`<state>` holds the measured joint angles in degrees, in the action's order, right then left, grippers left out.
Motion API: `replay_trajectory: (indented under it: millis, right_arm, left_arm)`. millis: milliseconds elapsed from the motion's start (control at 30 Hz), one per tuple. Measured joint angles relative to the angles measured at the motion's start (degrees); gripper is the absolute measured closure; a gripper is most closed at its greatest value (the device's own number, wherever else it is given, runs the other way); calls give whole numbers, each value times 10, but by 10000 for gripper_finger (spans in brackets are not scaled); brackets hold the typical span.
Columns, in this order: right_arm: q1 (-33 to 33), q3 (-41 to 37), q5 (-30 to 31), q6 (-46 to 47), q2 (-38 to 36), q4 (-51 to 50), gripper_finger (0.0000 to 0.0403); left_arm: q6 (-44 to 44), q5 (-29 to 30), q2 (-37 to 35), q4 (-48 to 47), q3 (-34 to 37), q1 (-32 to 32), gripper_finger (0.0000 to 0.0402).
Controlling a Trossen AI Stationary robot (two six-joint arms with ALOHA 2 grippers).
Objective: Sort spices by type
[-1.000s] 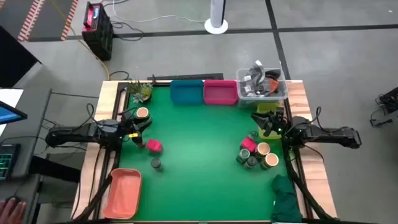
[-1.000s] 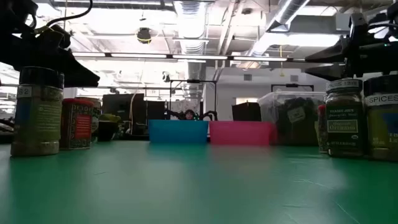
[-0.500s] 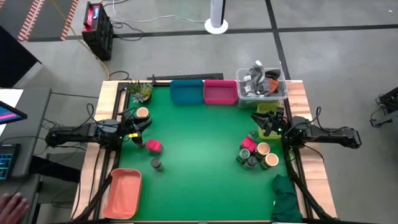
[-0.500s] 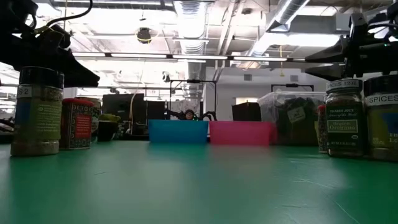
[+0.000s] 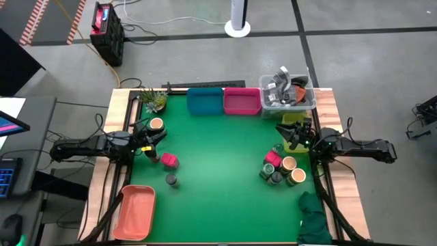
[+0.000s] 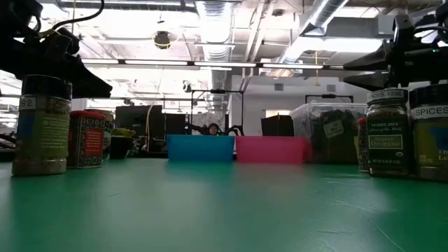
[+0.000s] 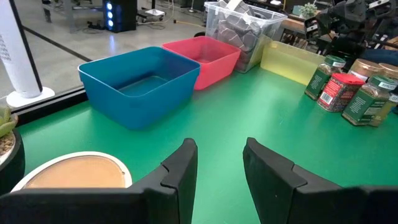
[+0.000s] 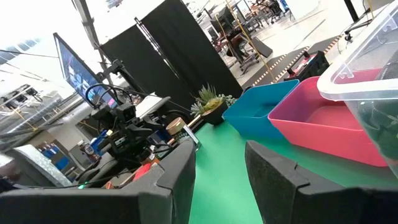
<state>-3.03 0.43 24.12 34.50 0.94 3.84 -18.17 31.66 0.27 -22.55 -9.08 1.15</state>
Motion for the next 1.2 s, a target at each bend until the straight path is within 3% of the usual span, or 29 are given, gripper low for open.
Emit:
replay_trajectory:
  millis: [700,967,1200]
  right_arm:
    - [0,0,0,0,0,0,235]
    - [0,0,0,0,0,0,235]
    - [0,0,0,0,0,0,235]
  left_arm:
    - [1,0,0,22,1,0,281]
    - [-148,1,0,117,1,0,281]
    - [-153,9,0,109,1,-1,281]
